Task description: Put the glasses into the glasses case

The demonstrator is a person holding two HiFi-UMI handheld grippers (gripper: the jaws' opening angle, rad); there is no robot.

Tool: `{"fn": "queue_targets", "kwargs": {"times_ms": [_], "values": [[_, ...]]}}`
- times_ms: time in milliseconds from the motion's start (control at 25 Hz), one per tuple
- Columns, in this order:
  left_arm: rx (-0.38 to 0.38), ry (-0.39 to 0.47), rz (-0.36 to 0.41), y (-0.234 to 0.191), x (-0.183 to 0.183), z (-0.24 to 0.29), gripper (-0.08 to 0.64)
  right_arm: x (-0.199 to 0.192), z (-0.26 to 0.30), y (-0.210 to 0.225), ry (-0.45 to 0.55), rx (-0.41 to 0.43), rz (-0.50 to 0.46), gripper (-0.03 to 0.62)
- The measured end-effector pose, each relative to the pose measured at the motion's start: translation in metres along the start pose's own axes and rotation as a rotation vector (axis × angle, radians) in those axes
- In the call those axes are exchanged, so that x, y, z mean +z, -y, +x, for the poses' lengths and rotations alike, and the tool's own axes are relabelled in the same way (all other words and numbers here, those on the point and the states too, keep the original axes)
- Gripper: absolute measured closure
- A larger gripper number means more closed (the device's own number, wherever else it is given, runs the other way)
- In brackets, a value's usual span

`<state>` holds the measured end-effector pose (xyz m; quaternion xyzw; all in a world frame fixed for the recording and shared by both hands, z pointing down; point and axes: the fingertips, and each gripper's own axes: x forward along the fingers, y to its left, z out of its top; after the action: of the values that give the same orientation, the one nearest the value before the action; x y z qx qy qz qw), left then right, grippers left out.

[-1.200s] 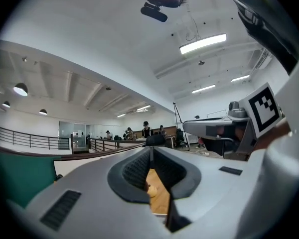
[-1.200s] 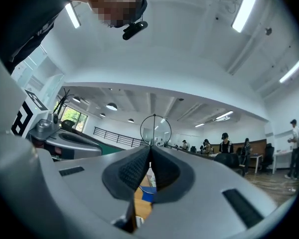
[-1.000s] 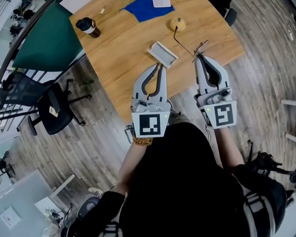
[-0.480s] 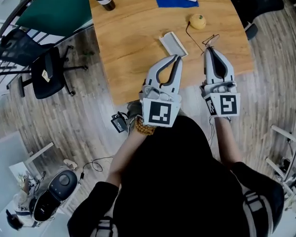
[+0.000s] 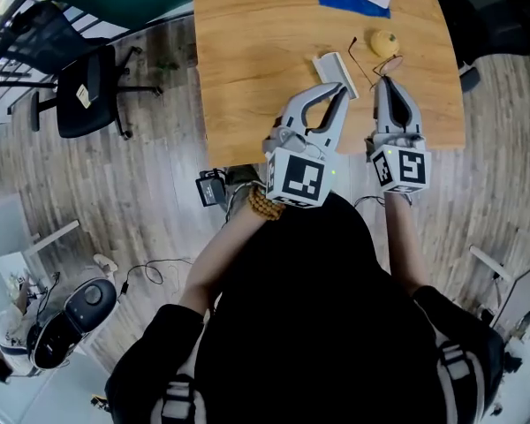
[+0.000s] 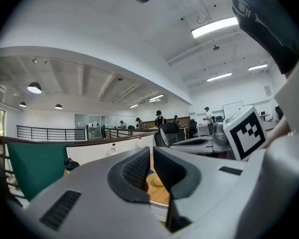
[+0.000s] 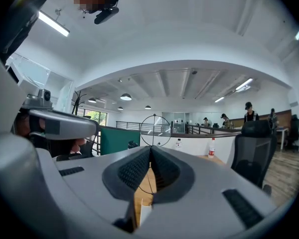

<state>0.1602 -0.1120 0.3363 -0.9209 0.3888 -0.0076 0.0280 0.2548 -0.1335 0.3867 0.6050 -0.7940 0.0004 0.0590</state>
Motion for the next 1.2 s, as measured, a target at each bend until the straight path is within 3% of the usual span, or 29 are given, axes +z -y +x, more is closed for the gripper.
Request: {"fn": "queue_targets", "kwargs": {"times_ms": [1200], "values": [[0.057, -0.049, -0.085, -0.037, -0.029, -0.009, 0.522, -0.147, 0.043, -0.001, -0.325, 0.03, 0.016, 0.578]]}}
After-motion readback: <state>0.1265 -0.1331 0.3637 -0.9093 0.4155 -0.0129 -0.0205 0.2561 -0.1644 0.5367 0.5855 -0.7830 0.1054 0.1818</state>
